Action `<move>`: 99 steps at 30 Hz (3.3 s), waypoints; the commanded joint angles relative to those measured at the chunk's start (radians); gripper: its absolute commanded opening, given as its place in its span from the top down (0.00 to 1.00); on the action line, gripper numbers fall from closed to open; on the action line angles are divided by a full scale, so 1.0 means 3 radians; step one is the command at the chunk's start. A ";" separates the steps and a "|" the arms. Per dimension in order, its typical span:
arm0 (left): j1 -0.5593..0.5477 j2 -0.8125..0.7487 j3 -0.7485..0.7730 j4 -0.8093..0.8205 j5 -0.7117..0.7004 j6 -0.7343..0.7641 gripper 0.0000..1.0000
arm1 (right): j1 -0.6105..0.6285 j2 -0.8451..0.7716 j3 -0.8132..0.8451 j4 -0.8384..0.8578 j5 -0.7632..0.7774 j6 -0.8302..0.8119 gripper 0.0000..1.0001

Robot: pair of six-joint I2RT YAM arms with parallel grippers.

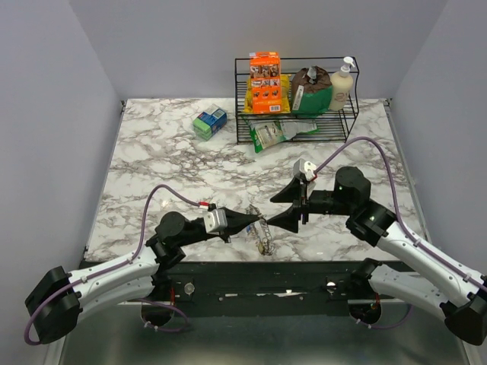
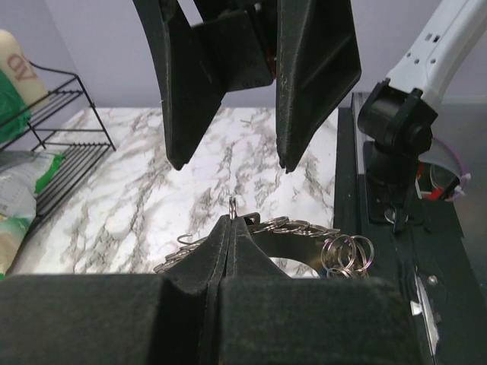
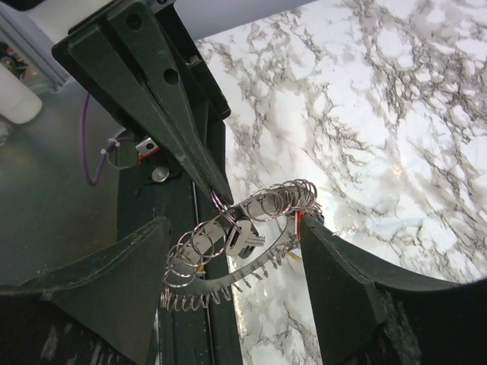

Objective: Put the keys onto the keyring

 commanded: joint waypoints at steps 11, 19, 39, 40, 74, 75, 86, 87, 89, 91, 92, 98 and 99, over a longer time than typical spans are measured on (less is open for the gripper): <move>-0.0004 -0.0112 -0.0129 0.0926 0.0365 -0.0080 1.00 | -0.0098 -0.0197 -0.0071 0.0526 -0.0822 -0.0042 0.44; -0.0004 -0.0158 -0.0119 0.0901 0.0528 -0.0080 1.00 | -0.0134 -0.0131 -0.0035 0.0531 -0.1087 -0.0103 0.46; -0.0004 -0.0194 -0.0032 0.0737 0.0585 -0.0116 1.00 | -0.0139 0.0253 0.0016 0.0562 -0.1333 -0.0093 0.55; -0.0004 -0.0194 -0.0032 0.0732 0.0580 -0.0121 1.00 | -0.0139 0.0258 0.0016 0.0567 -0.1338 -0.0083 0.57; -0.0004 -0.0301 -0.0093 0.0691 0.0559 -0.0152 1.00 | -0.0139 0.0432 -0.0030 0.0690 -0.1446 0.0055 0.81; -0.0004 -0.0301 -0.0093 0.0691 0.0554 -0.0152 1.00 | -0.0139 0.0432 -0.0030 0.0690 -0.1451 0.0055 0.86; -0.0004 -0.0342 -0.0078 0.0625 0.0554 -0.0141 1.00 | -0.0139 0.0273 -0.0086 0.0634 -0.1272 -0.0016 0.75; -0.0004 -0.0347 -0.0078 0.0619 0.0554 -0.0136 1.00 | -0.0139 0.0258 -0.0086 0.0629 -0.1257 -0.0021 0.66; -0.0004 -0.0342 -0.0078 0.0614 0.0549 -0.0136 1.00 | -0.0134 0.0237 -0.0081 0.0624 -0.1252 -0.0021 0.59; -0.0004 -0.0327 -0.0068 0.0614 0.0549 -0.0141 1.00 | -0.0139 0.0253 -0.0071 0.0629 -0.1272 -0.0011 0.55; -0.0004 -0.0327 -0.0063 0.0614 0.0554 -0.0136 1.00 | -0.0139 0.0268 -0.0066 0.0624 -0.1292 -0.0006 0.55; -0.0004 -0.0286 -0.0047 0.0630 0.0564 -0.0131 1.00 | -0.0139 0.0436 0.0001 0.0603 -0.1425 0.0014 0.55; -0.0004 -0.0281 -0.0047 0.0630 0.0569 -0.0131 1.00 | -0.0139 0.0442 0.0006 0.0613 -0.1441 0.0019 0.55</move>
